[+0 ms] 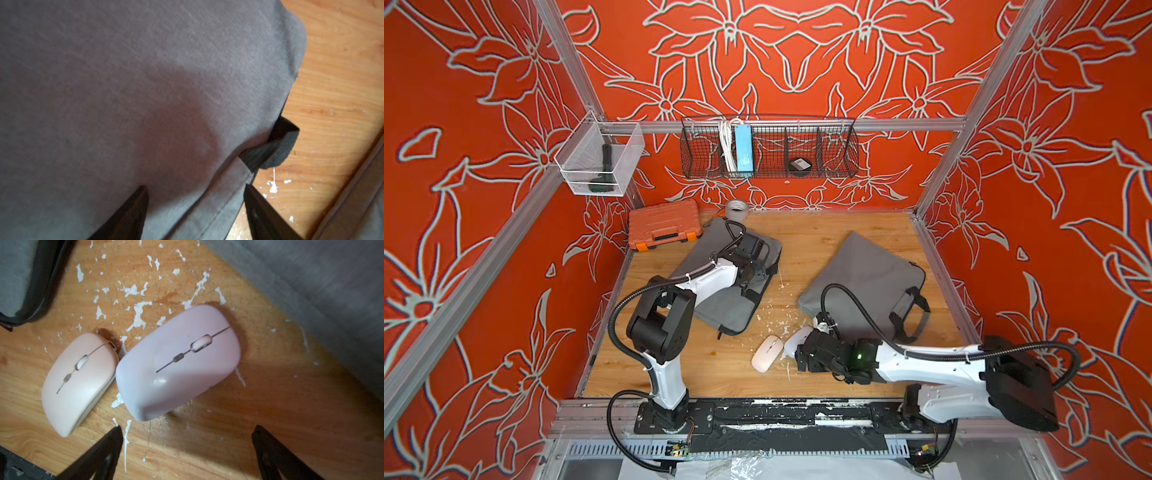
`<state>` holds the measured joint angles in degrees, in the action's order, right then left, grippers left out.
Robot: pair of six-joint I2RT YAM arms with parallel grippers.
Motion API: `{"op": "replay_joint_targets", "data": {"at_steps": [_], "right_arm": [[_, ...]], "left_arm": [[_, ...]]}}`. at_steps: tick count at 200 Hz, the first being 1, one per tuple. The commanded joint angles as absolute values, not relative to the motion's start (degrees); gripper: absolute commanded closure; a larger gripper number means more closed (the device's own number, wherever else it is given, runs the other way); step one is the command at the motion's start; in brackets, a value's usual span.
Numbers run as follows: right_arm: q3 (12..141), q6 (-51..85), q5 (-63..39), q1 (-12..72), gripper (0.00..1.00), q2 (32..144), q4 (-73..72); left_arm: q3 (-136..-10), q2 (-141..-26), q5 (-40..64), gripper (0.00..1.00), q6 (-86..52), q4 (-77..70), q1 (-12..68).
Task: Put the mouse into the laptop bag
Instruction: Open the zippered laptop bag at the center of the board.
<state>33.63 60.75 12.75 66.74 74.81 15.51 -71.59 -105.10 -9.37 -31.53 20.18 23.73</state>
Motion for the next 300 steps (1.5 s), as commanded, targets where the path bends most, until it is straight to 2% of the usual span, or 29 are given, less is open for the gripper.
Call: {"op": "replay_joint_targets", "data": {"at_steps": [1,12,27,69,98,116,160,169,198,228,258,300], "right_arm": [[35.1,62.2,13.9,67.9,0.01,75.2,15.9],[35.4,62.4,14.5,68.6,0.01,75.4,16.7],[36.3,62.7,15.1,69.2,0.01,76.2,17.5],[38.3,62.8,15.5,69.9,0.01,79.9,18.2],[39.4,63.1,16.8,69.8,0.01,81.7,18.7],[40.8,63.2,17.2,69.8,0.01,84.0,19.0],[45.5,62.6,19.2,69.8,0.01,90.5,20.5],[46.2,62.4,20.0,69.6,0.01,91.4,21.5],[46.2,62.0,21.9,68.9,0.01,92.8,22.6],[46.1,61.2,22.0,67.2,0.01,94.1,23.3],[44.2,57.1,19.2,65.7,0.01,93.8,16.6],[52.0,52.6,20.3,65.6,0.06,97.8,20.8]], "left_arm": [[-71.1,-106.8,-8.8,0.37,-30.4,20.8,23.7],[-70.9,-106.6,-7.9,0.42,-30.3,20.7,23.8],[-70.5,-105.9,-7.6,0.44,-30.2,20.7,24.4],[-67.2,-103.7,-9.4,0.28,-28.8,22.7,27.5],[-69.9,-107.5,-14.5,0.27,-29.0,25.9,27.6],[-71.6,-110.2,-15.3,0.38,-28.7,27.3,27.7],[-71.6,-109.2,-17.2,0.85,-28.9,27.5,27.6],[-71.1,-108.1,-16.1,0.9,-28.8,27.0,27.6],[-67.9,-102.7,-12.4,1.0,-29.2,23.4,27.6],[-64.1,-96.5,-10.8,1.0,-30.0,19.6,27.5],[-61.0,-91.1,-10.5,1.0,-30.6,16.9,27.2],[-56.7,-87.1,-6.0,1.0,-31.6,12.2,25.1]]}}
